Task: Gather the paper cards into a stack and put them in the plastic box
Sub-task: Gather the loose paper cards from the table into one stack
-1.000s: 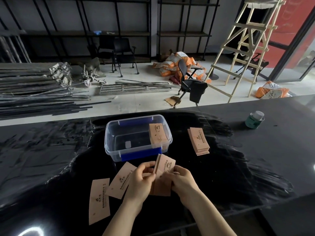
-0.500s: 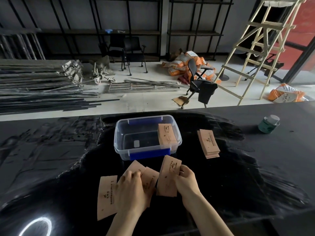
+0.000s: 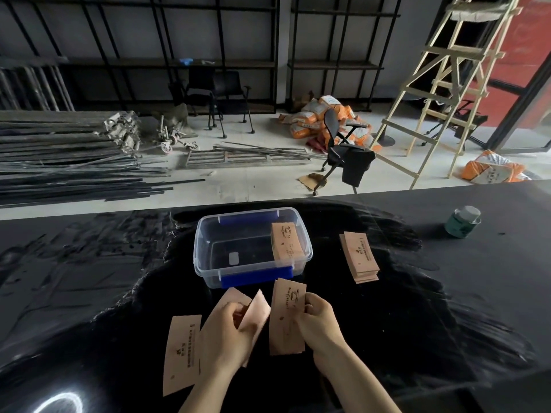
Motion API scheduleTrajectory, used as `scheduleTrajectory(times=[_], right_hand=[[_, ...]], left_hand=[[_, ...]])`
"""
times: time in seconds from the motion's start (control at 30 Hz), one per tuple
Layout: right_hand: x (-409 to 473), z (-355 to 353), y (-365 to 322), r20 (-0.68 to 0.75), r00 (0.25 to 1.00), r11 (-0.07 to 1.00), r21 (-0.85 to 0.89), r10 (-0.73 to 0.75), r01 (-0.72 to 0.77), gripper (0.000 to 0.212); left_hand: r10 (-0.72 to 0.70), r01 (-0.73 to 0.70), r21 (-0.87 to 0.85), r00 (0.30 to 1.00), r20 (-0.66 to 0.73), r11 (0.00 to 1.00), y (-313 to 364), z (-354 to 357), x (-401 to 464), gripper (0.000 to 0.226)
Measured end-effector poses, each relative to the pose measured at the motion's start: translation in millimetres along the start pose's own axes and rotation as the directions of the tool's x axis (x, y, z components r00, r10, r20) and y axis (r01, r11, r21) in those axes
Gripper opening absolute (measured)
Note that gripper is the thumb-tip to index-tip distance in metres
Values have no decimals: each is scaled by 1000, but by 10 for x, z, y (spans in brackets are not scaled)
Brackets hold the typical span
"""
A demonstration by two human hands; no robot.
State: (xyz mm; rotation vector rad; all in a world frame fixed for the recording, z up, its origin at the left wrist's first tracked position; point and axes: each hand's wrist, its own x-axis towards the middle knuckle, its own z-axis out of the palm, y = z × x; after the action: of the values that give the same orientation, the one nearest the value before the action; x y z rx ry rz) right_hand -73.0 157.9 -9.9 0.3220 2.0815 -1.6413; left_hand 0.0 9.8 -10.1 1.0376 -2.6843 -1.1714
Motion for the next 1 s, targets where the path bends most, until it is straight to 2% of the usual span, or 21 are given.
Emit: scheduleTrajectory(times=[0.07, 0.17, 0.3, 0.4, 0.53, 0.6, 0.67, 0.73, 0.83, 0.9, 1.0], right_hand=[[-14, 19, -23, 21, 1000, 1000, 3, 6, -6, 21], [-17, 81, -16, 24, 999, 999, -37, -28, 28, 18], [26, 146, 30, -4, 995, 976, -196, -100, 98, 21], [24, 163, 24, 50, 991, 957, -257, -126, 135, 20], [35, 135, 49, 88, 985, 953, -255, -147, 165, 21], [54, 121, 57, 102, 986, 960, -233, -135, 155, 26], [76, 116, 50, 106, 987, 966, -218, -119, 140, 29], [71, 120, 36, 116, 990, 975, -197, -84, 106, 32], [65, 158, 22, 124, 991, 979, -190, -47, 70, 33], [63, 193, 17, 114, 993, 983, -175, -35, 54, 31], [84, 226, 39, 110, 994, 988, -151, -26, 42, 33]], left_hand=[[-17, 19, -147, 1000, 15, 989, 77, -9, 22, 7], [-17, 47, -322, 995, 94, 946, 148, -10, 40, 19], [28, 47, -378, 981, 192, 924, 190, 11, 6, 21], [72, -8, -349, 983, 169, 937, 126, 76, -13, 24], [78, -34, -348, 991, 112, 937, 37, 109, -9, 31], [92, -92, -232, 996, -12, 968, -4, 67, -2, 31], [145, -154, -40, 974, -176, 987, -70, -15, 8, 34], [204, -154, 204, 946, -252, 967, -93, -153, -12, 42], [224, -110, 471, 956, -192, 875, -159, -272, -15, 61], [231, -129, 517, 963, -138, 846, -175, -281, -20, 66], [187, -102, 496, 974, -125, 862, -126, -299, -44, 65]])
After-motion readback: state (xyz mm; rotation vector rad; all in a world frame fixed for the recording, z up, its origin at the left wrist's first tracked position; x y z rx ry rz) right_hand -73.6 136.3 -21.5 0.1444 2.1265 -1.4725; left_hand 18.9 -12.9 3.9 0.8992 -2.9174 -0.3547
